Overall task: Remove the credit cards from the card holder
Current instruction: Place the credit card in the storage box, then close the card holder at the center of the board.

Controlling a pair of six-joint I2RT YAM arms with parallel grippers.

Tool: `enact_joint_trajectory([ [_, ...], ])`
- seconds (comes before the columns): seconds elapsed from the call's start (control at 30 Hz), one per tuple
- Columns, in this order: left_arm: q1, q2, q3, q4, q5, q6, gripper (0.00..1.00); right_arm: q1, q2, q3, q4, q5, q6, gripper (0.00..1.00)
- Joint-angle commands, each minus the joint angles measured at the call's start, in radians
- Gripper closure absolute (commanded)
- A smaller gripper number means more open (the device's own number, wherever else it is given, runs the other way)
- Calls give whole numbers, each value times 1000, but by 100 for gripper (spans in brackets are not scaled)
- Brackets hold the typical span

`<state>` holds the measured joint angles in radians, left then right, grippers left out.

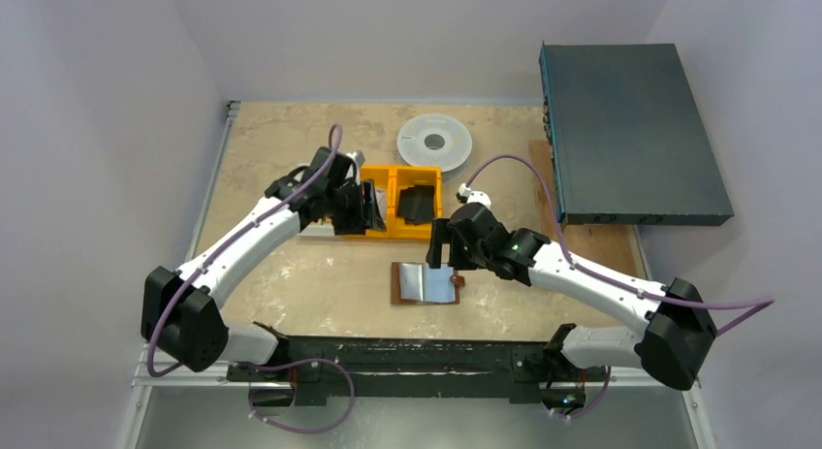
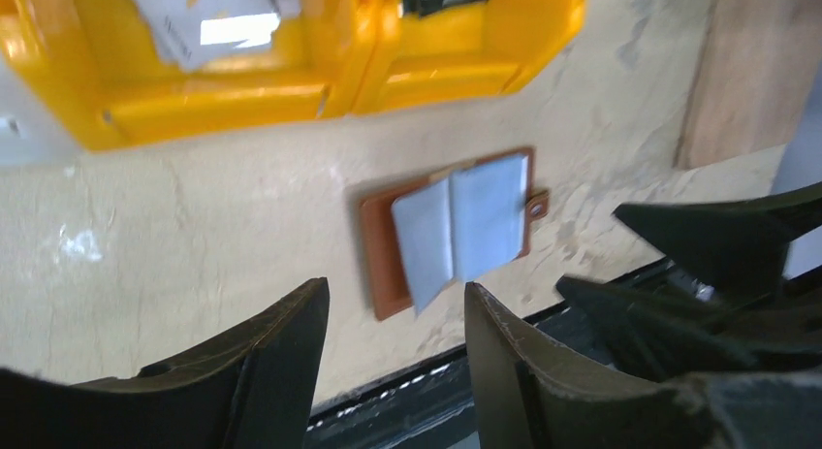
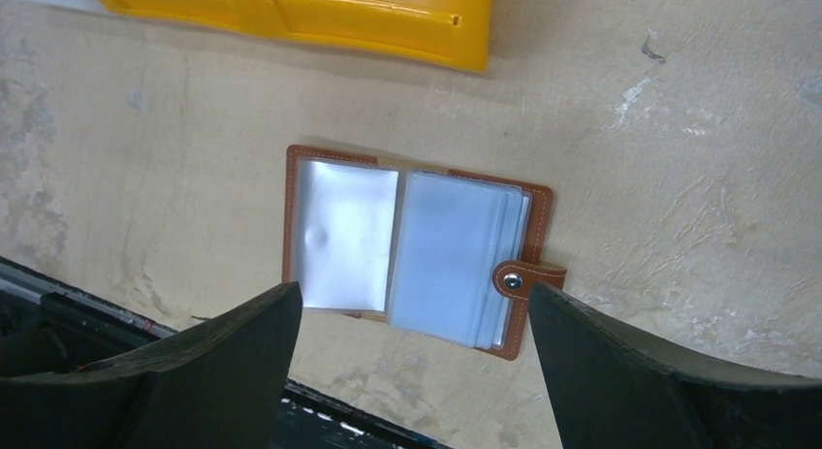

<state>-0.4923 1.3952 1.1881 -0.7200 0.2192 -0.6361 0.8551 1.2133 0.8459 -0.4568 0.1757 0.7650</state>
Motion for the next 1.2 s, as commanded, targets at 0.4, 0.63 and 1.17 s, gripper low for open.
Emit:
enact_joint_trajectory([
  [0.4,-173,-50,-384,286,66,-181,49,-5,188,-47,6,85,-23,35],
  [0.63,-191,52,-405,366,76,-188,49,-6,211,-74,9,77,-18,39],
  [1.17,-198,148,-444,479,141,-227,67,-5,217,-109,43,43,-7,52],
])
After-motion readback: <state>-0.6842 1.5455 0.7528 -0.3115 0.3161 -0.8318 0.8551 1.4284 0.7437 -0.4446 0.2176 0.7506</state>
